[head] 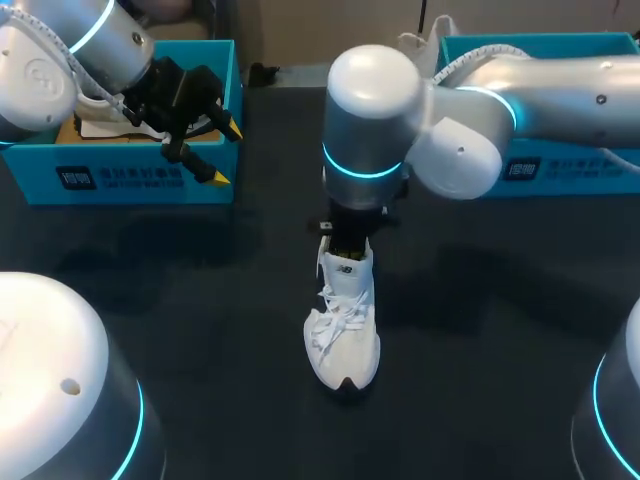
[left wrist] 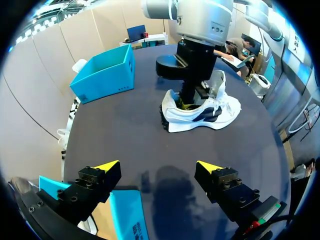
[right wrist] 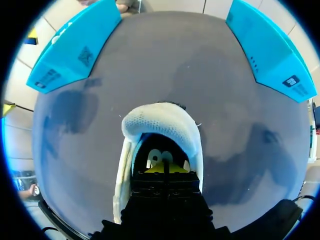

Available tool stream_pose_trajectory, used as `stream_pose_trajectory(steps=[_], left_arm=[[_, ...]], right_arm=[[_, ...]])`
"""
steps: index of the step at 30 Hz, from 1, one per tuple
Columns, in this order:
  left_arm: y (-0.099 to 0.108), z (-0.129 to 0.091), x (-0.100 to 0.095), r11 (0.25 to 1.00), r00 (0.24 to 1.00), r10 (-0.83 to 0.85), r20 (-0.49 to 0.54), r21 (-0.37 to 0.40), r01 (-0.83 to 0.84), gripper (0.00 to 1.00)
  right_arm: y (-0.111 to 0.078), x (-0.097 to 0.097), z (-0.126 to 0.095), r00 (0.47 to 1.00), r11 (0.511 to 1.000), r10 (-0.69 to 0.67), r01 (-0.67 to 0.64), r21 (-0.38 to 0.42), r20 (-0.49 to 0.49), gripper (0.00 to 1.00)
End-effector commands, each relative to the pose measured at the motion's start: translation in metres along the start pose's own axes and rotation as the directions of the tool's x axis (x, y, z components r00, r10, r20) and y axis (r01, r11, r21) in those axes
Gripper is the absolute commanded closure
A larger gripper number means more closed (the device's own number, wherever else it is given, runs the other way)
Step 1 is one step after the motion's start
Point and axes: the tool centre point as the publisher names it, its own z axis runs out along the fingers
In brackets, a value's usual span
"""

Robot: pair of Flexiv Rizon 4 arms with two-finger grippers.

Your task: Take the shoe out of the shoebox, open the shoe tongue, remove and reinsert the insole, then place the shoe into the shoebox

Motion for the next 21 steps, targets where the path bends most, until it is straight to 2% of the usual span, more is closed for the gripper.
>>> stream_pose_trajectory(steps=[1, 15, 21], left_arm=[[0.0, 0.0, 0.0, 1.0, 1.0, 0.0, -0.001, -0.004, 0.0, 0.0], [0.0, 0.0, 0.0, 1.0, 1.0, 0.0, -0.001, -0.004, 0.0, 0.0], [0.0, 0.0, 0.0, 1.0, 1.0, 0.0, -0.001, -0.004, 0.0, 0.0]], right_arm=[[0.002, 0.003, -0.019, 1.0, 1.0, 0.002, -0.001, -0.026, 0.028, 1.0], [0.015, 0.024, 0.002, 0.999, 0.997, 0.033, -0.034, -0.069, -0.022, 1.0], [0.014, 0.022, 0.021, 0.999, 0.996, 0.045, -0.045, -0.071, 0.004, 1.0]])
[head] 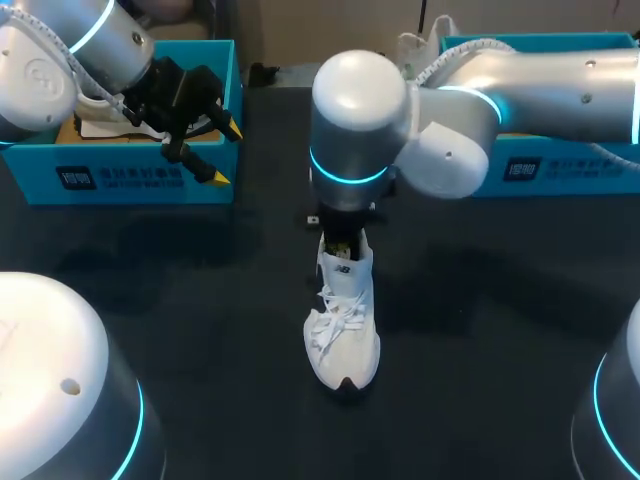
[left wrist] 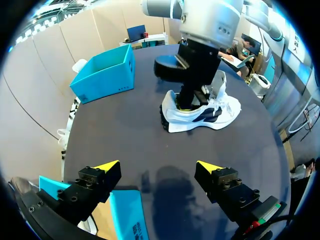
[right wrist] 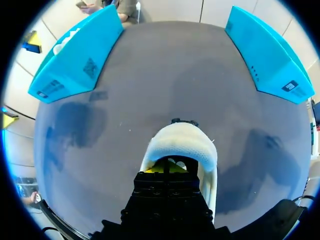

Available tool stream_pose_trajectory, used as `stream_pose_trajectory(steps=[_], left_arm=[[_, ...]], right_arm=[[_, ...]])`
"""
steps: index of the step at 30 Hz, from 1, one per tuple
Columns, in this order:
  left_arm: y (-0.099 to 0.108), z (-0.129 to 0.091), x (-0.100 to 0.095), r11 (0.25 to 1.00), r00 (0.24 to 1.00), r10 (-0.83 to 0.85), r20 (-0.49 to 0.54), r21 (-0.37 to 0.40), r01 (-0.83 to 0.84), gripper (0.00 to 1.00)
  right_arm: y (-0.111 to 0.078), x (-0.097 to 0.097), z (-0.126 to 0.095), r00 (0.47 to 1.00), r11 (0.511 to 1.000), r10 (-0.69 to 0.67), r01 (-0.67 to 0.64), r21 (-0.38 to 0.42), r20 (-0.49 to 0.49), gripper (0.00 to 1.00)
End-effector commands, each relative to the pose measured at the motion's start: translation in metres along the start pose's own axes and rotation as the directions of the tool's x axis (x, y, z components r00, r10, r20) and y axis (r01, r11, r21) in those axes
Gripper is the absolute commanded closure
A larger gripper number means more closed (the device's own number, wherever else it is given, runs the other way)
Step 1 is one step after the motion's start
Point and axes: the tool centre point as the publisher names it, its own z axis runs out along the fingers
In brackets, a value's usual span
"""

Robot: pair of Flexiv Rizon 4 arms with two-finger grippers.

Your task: Take the shoe out of the shoebox, open the shoe tongue, remove and reinsert the insole, then place the shoe into the shoebox

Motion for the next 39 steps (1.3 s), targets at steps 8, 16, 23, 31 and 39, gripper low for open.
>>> stream_pose_trajectory(steps=[8, 16, 23, 31, 39], left_arm=[[0.0, 0.0, 0.0, 1.0, 1.0, 0.0, -0.001, -0.004, 0.0, 0.0], [0.0, 0.0, 0.0, 1.0, 1.0, 0.0, -0.001, -0.004, 0.0, 0.0], [0.0, 0.0, 0.0, 1.0, 1.0, 0.0, -0.001, -0.004, 0.0, 0.0], [0.0, 0.0, 0.0, 1.0, 1.0, 0.0, -0.001, -0.004, 0.0, 0.0], [0.0, 0.0, 0.0, 1.0, 1.0, 0.0, -0.001, -0.004, 0.0, 0.0]], right_arm=[[-0.005, -0.002, 0.014, 0.996, 1.0, -0.02, 0.02, 0.007, 0.084, 1.0], [0.001, -0.004, -0.01, 0.994, 0.999, -0.029, 0.031, -0.021, 0.106, 1.0], [0.007, -0.007, 0.008, 0.989, 0.998, -0.037, 0.044, -0.045, 0.144, 1.0], [-0.001, -0.005, 0.018, 0.987, 0.998, -0.061, 0.06, 0.009, 0.15, 1.0], [-0.012, -0.009, -0.019, 0.991, 0.992, -0.064, 0.05, 0.115, 0.119, 1.0]])
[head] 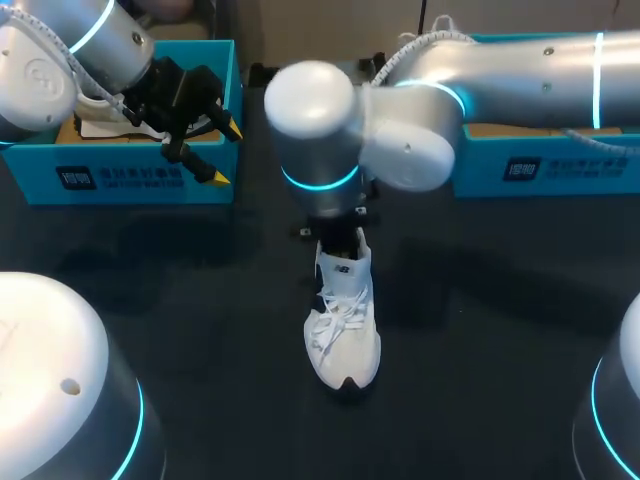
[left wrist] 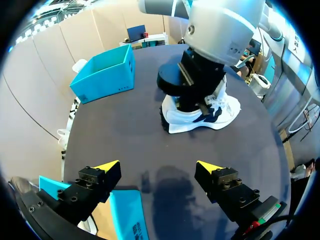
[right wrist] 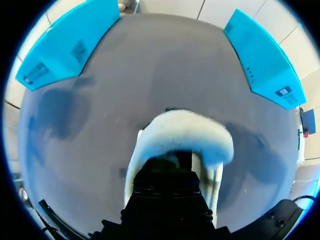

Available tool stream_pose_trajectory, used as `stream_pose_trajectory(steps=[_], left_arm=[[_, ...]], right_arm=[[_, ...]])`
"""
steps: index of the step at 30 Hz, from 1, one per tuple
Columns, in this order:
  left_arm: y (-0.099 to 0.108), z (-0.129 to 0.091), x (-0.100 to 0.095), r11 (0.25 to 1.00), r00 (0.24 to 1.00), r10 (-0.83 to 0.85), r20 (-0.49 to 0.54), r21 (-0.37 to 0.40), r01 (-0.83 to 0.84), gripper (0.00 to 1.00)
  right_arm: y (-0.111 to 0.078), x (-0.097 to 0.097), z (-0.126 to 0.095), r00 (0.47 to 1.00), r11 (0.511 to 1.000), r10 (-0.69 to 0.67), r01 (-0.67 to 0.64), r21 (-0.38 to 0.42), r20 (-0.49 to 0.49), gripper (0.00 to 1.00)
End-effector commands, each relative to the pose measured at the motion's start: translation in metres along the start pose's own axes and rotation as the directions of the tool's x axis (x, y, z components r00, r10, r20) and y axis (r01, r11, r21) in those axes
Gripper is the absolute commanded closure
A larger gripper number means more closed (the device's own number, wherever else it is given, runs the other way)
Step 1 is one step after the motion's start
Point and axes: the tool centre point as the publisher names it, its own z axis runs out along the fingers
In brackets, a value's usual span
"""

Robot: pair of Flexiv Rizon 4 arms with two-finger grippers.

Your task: Take the shoe out of the shoebox, open the shoe tongue, remove and reinsert the insole, then place the shoe into the shoebox

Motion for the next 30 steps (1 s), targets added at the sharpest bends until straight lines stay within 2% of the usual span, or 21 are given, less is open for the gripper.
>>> stream_pose_trajectory(steps=[1, 6, 8, 13, 21, 22, 23, 24, 25, 30], left_arm=[[0.0, 0.0, 0.0, 1.0, 1.0, 0.0, -0.001, -0.004, 0.0, 0.0], [0.0, 0.0, 0.0, 1.0, 1.0, 0.0, -0.001, -0.004, 0.0, 0.0], [0.0, 0.0, 0.0, 1.0, 1.0, 0.0, -0.001, -0.004, 0.0, 0.0], [0.0, 0.0, 0.0, 1.0, 1.0, 0.0, -0.001, -0.004, 0.0, 0.0], [0.0, 0.0, 0.0, 1.0, 1.0, 0.0, -0.001, -0.004, 0.0, 0.0], [0.0, 0.0, 0.0, 1.0, 1.0, 0.0, -0.001, -0.004, 0.0, 0.0], [0.0, 0.0, 0.0, 1.0, 1.0, 0.0, -0.001, -0.004, 0.0, 0.0], [0.0, 0.0, 0.0, 1.0, 1.0, 0.0, -0.001, -0.004, 0.0, 0.0], [0.0, 0.0, 0.0, 1.0, 1.0, 0.0, -0.001, -0.004, 0.0, 0.0], [0.0, 0.0, 0.0, 1.0, 1.0, 0.0, -0.001, -0.004, 0.0, 0.0]], right_arm=[[-0.003, -0.009, -0.023, 0.999, 0.997, -0.006, 0.009, 0.079, -0.033, 1.0], [-0.013, -0.01, -0.039, 0.997, 0.979, 0.023, -0.009, 0.205, -0.067, 1.0], [-0.02, -0.009, -0.043, 0.996, 0.958, 0.029, -0.004, 0.287, -0.08, 1.0], [-0.032, -0.008, -0.053, 0.987, 0.937, 0.097, -0.049, 0.347, -0.124, 1.0], [-0.048, -0.012, -0.05, 0.985, 0.906, 0.122, -0.059, 0.419, -0.125, 1.0], [-0.048, -0.012, -0.05, 0.984, 0.906, 0.122, -0.059, 0.42, -0.126, 0.92], [-0.048, -0.012, -0.049, 0.985, 0.902, 0.118, -0.053, 0.428, -0.127, 0.64], [-0.048, -0.011, -0.049, 0.985, 0.902, 0.118, -0.053, 0.428, -0.126, 0.51], [-0.048, -0.012, -0.049, 0.985, 0.902, 0.119, -0.055, 0.428, -0.125, 0.0], [-0.046, -0.009, -0.05, 0.985, 0.902, 0.115, -0.051, 0.428, -0.125, 0.0]])
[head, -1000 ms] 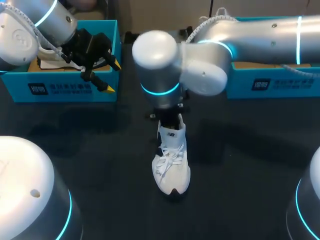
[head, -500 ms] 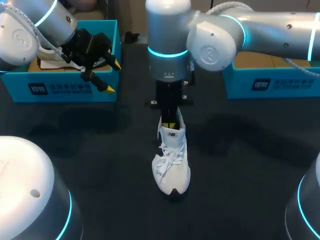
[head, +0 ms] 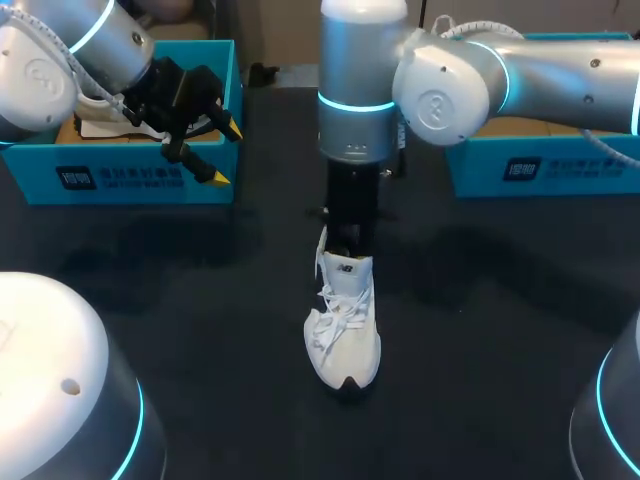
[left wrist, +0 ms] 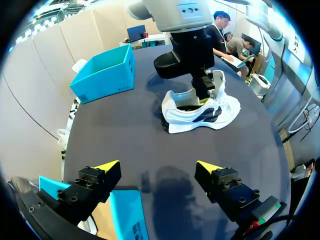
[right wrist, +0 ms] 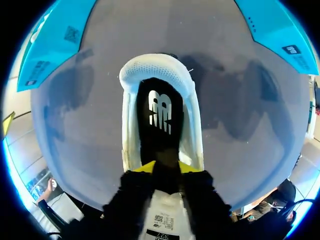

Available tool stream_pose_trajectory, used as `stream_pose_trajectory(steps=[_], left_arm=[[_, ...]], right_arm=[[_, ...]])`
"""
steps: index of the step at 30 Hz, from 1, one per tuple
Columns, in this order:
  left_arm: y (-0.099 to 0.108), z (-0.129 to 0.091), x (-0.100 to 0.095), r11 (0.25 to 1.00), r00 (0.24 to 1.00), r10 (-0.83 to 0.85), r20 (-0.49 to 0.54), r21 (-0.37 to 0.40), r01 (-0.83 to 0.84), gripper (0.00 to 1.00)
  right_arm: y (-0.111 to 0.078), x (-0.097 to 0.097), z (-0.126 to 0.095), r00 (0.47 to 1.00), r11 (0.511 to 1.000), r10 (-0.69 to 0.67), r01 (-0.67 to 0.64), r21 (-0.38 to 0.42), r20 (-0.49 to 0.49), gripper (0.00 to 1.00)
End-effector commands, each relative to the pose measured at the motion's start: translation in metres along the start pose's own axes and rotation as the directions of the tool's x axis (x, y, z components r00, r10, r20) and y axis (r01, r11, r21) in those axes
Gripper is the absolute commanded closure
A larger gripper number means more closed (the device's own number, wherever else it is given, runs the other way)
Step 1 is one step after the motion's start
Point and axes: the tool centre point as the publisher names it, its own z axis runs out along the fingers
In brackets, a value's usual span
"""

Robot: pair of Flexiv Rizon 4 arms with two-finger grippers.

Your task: Take the shoe out of the shoebox, open the shoe tongue, remove and reinsert the insole, then place the shoe into the shoebox

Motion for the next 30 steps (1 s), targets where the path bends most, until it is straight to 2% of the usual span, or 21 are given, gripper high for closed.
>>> stream_pose_trajectory(steps=[1, 9, 20, 30], left_arm=[[0.0, 0.0, 0.0, 1.0, 1.0, 0.0, -0.001, -0.004, 0.0, 0.0], [0.0, 0.0, 0.0, 1.0, 1.0, 0.0, -0.001, -0.004, 0.0, 0.0], [0.0, 0.0, 0.0, 1.0, 1.0, 0.0, -0.001, -0.004, 0.0, 0.0], [0.0, 0.0, 0.0, 1.0, 1.0, 0.0, -0.001, -0.004, 0.0, 0.0]], right_arm=[[0.001, 0.003, -0.001, 1.0, 1.0, -0.004, 0.004, 0.001, 0.001, 0.0], [-0.001, 0.004, 0.005, 0.999, 0.998, -0.037, 0.038, 0.047, -0.013, 0.0], [-0.003, 0.002, 0.005, 0.999, 0.998, -0.035, 0.036, 0.057, -0.01, 0.0], [-0.02, 0.002, -0.007, 1.0, 0.998, -0.011, 0.012, 0.055, -0.011, 0.0]])
